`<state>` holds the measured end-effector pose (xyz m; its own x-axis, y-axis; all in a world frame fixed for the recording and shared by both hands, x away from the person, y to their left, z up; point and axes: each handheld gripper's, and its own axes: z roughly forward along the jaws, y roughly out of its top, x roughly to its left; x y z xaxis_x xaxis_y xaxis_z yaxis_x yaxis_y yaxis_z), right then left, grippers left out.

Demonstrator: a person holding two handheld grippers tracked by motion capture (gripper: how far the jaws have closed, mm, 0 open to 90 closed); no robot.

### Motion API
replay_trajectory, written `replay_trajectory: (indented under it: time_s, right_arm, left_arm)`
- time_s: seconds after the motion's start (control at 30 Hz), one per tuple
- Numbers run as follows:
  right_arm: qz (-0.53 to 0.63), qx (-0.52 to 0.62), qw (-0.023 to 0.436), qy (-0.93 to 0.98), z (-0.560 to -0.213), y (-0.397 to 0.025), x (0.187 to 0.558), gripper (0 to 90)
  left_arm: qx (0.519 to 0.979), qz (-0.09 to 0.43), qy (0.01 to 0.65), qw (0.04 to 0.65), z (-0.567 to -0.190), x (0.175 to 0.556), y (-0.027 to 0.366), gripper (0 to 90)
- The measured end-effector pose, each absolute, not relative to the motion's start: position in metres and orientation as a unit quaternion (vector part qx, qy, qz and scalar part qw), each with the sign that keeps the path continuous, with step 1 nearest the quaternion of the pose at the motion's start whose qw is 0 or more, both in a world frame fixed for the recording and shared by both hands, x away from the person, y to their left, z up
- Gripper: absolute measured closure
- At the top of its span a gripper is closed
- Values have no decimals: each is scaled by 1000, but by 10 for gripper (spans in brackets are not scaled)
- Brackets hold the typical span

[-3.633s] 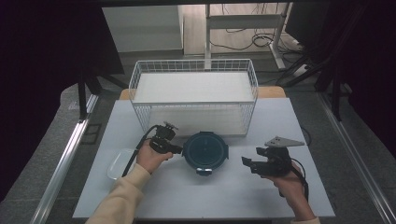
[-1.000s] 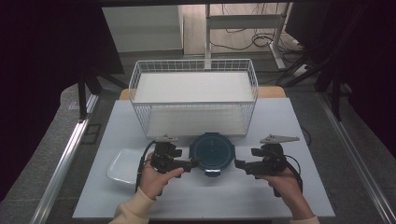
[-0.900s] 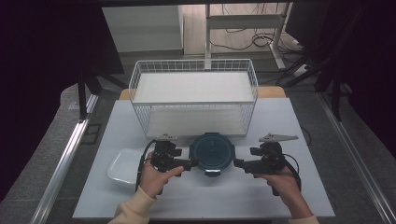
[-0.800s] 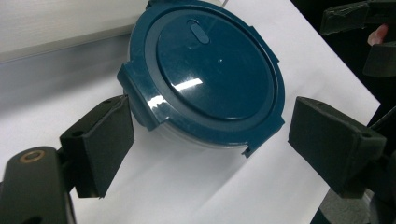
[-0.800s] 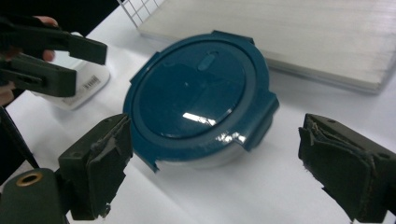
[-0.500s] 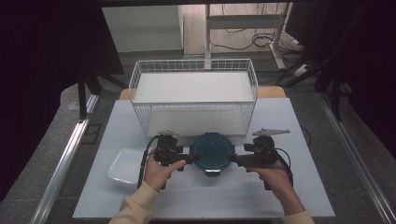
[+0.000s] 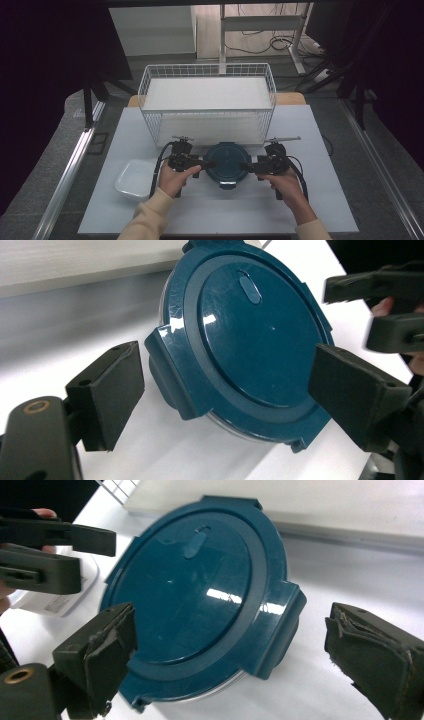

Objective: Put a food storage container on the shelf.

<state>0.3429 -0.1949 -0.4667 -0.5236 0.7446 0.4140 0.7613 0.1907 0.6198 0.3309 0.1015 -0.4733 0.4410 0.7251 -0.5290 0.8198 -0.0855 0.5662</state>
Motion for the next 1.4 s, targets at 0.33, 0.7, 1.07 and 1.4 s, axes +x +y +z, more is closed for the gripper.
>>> replay_trajectory:
  time_s: [0.33,0.7,1.07,1.4]
  right_arm:
    - [-407,-505,53,-760,-482,-190,356,54]
    - [-404,-523,92,-745,-494,-185,361,54]
    - [-393,-539,117,-736,-502,-180,361,97]
    - [-400,-565,141,-708,-501,-188,362,206]
  left_arm:
    - [721,-96,541,423,-490,344,104,134]
    - [714,-134,543,422,-500,351,102,137]
    - [691,-174,553,433,-515,353,101,204]
    - [676,-184,570,429,-514,352,98,243]
